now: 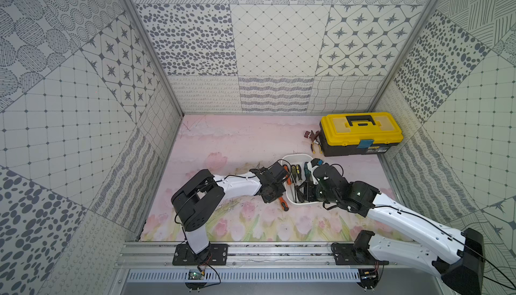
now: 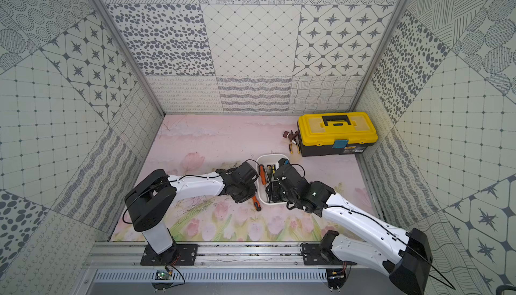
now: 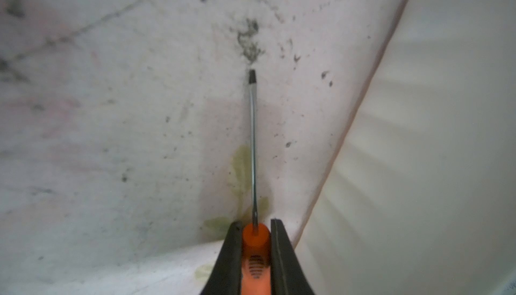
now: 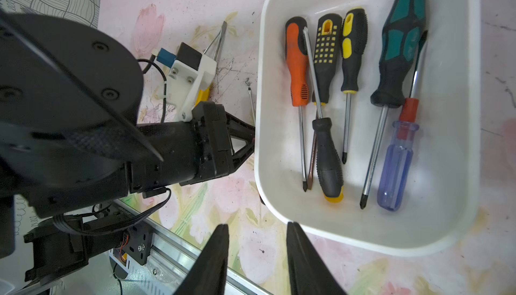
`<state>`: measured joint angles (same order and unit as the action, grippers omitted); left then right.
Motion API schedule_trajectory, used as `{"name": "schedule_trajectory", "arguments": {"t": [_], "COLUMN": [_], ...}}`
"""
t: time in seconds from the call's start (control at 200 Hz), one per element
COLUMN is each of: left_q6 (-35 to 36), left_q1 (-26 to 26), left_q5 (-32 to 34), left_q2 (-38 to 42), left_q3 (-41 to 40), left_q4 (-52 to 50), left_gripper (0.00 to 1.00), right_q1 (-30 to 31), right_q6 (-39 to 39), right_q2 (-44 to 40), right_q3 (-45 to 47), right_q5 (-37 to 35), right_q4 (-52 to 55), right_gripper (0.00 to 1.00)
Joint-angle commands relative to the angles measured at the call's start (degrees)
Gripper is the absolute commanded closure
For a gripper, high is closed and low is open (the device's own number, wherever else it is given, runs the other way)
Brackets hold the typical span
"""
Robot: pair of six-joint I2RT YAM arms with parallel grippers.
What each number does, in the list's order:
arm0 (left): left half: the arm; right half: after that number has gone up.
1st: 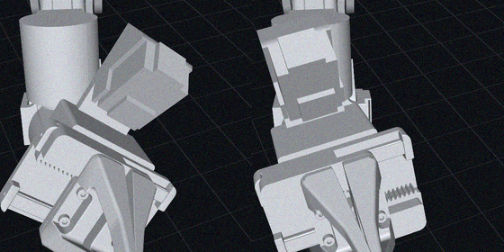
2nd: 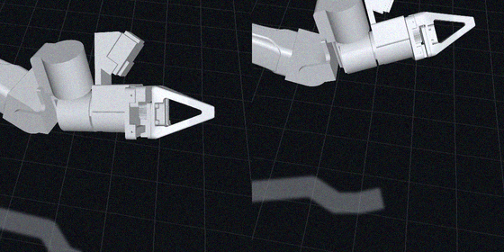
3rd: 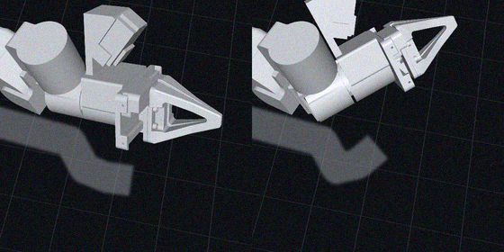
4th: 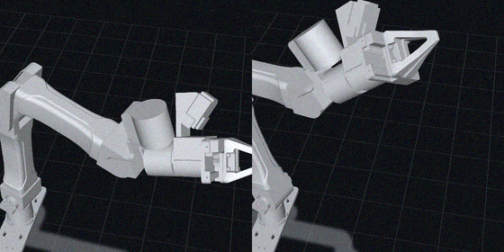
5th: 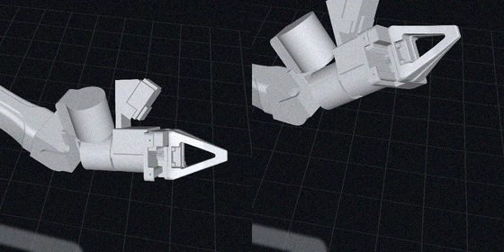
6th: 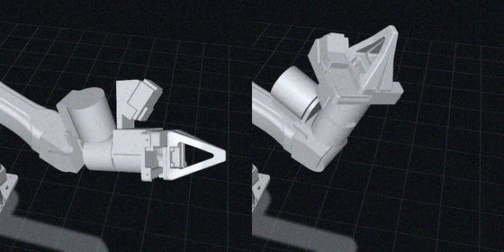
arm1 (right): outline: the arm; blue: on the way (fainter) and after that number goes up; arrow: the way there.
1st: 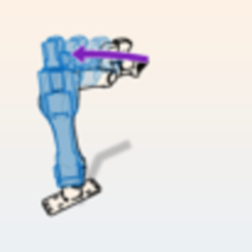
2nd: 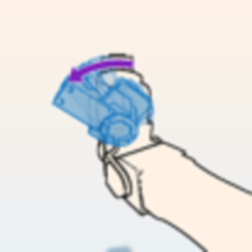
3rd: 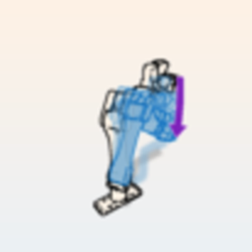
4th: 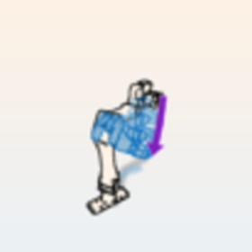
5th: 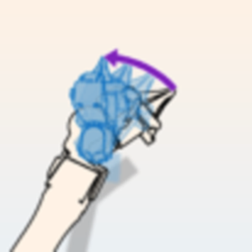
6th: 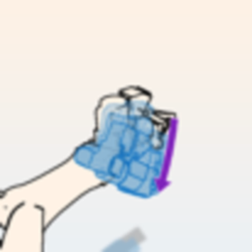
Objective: Put the screwdriver on the desktop into the storage box
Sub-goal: Pick up the screwdriver from the center of the board.
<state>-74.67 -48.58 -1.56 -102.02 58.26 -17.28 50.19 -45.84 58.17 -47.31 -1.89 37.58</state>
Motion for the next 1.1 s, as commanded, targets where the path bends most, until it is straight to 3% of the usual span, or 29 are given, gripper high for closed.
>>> {"name": "schedule_trajectory", "arguments": {"t": [0.0, 0.205, 0.415, 0.485, 0.55, 0.8, 1.006, 1.096], "left_q6": [3.82, 6.41, 7.18, 7.43, 7.36, 7.79, 8.14, 8.27], "left_q1": [0.15, 0.07, -1.24, -1.90, -2.33, -2.44, -2.26, -2.24], "left_q5": [7.25, 12.38, 12.26, 11.85, 11.68, 11.24, 11.91, 11.99], "left_q2": [0.56, 3.22, 4.28, 4.54, 4.90, 2.99, 1.81, 1.55], "left_q3": [-1.85, -1.41, -0.22, -0.24, -0.43, -0.97, -1.65, -2.17], "left_q4": [-16.25, -20.01, -19.99, -18.94, -18.23, -17.09, -16.53, -16.03], "left_gripper": [1.00, 1.00, 1.00, 0.83, 0.73, 0.63, 0.64, 0.77], "right_q1": [0.27, 0.26, 0.26, 0.25, 0.25, 0.29, 0.26, 0.26], "right_q6": [0.40, 0.75, 0.41, 0.22, 0.22, -0.56, -0.36, -0.34], "right_q2": [-0.56, -0.63, -1.05, -1.07, -0.61, 0.67, -0.16, 0.04], "right_q3": [-2.10, -2.05, -1.16, -0.61, -0.85, -0.82, -1.18, -1.44], "right_q5": [0.36, 0.15, 0.08, -0.34, -0.68, 0.30, -0.19, -0.20], "right_q4": [-0.58, -0.58, -0.62, -0.93, -0.93, -1.62, -1.42, -1.31], "right_gripper": [0.60, 0.60, 0.60, 0.59, 0.58, 0.57, 0.56, 0.56]}}
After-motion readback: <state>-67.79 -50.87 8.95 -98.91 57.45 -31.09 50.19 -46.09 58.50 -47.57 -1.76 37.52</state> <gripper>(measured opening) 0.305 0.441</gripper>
